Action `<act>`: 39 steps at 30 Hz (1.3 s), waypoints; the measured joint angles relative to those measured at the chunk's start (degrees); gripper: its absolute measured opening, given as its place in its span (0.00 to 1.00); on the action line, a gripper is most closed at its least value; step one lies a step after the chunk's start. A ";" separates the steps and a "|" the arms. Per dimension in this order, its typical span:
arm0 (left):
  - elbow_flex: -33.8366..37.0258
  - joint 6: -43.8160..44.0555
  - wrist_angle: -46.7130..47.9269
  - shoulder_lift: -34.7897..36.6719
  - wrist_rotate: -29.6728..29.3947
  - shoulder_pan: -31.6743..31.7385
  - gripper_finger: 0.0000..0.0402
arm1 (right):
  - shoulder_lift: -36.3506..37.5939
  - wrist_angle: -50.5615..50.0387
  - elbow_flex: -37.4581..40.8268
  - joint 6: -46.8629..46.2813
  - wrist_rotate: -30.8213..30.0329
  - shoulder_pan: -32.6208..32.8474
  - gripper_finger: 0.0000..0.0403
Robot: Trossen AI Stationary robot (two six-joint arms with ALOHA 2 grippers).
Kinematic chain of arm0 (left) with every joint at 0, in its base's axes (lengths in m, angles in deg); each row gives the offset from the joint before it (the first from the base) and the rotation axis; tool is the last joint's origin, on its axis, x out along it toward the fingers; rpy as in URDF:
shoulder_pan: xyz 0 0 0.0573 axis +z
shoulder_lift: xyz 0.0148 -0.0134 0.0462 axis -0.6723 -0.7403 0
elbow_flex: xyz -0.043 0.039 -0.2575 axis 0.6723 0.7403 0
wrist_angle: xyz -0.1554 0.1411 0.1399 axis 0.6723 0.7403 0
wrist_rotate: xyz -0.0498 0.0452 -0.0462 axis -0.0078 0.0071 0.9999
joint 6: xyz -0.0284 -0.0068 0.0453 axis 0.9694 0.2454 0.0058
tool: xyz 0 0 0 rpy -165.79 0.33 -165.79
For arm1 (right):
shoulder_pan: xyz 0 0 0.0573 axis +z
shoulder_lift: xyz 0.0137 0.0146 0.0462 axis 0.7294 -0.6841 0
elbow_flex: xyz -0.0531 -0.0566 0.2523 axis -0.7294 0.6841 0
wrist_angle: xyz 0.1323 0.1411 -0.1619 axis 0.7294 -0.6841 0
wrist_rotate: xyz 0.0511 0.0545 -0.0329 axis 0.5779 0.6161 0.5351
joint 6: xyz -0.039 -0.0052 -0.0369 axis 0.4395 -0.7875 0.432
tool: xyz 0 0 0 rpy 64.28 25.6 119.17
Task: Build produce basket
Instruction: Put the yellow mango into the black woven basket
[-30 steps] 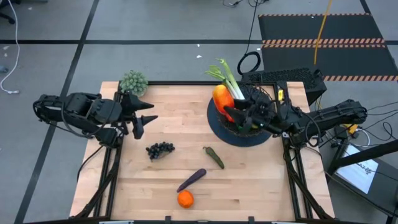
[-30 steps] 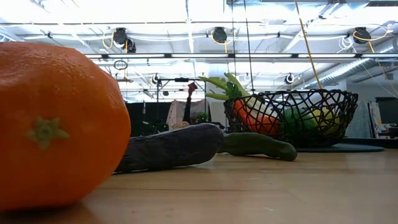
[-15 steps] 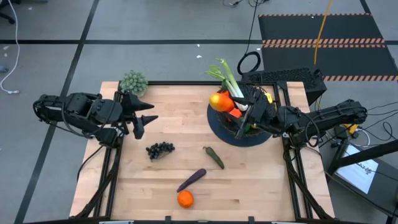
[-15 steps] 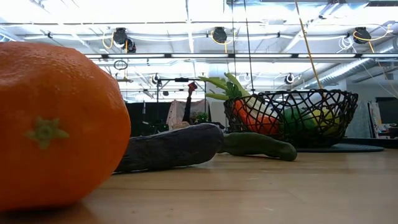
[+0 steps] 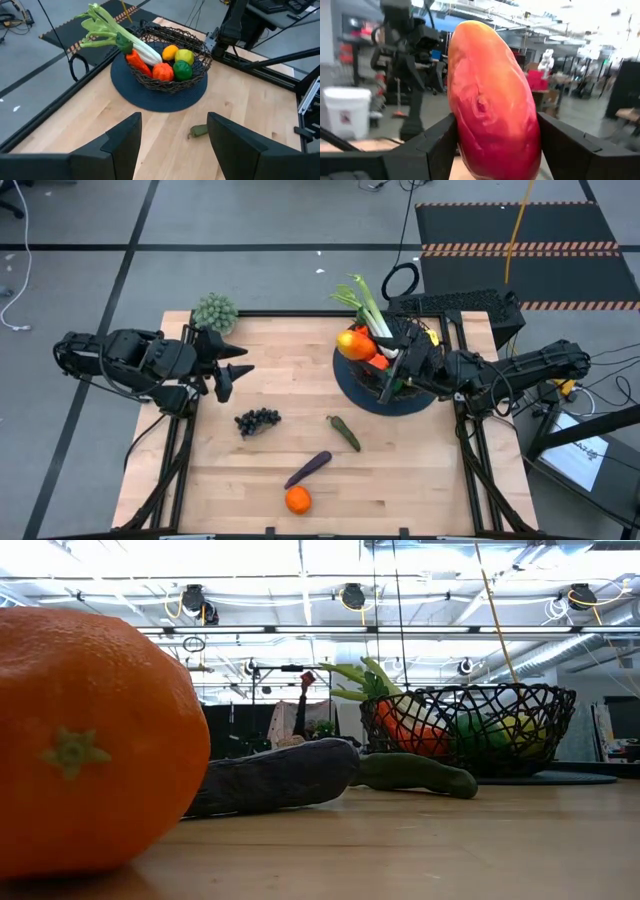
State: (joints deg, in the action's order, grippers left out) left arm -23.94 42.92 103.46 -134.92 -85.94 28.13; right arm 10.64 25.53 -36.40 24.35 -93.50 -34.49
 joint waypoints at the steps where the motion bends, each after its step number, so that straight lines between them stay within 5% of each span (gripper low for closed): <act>1: 0.00 0.27 0.00 0.00 0.00 0.00 0.56 | 0.00 0.00 0.00 -2.44 0.00 0.00 0.61; 28: 0.00 2.19 0.04 -0.22 0.00 0.00 0.56 | 0.00 -0.86 0.00 -65.01 -0.02 0.00 0.61; 39: 0.00 5.19 0.11 -0.22 2.26 0.00 0.56 | 0.00 -6.00 0.00 -68.56 -3.30 0.00 0.61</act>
State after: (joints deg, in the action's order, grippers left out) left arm -23.94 48.11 103.57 -135.14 -83.68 28.13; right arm 10.64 19.53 -36.40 -44.22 -96.80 -34.49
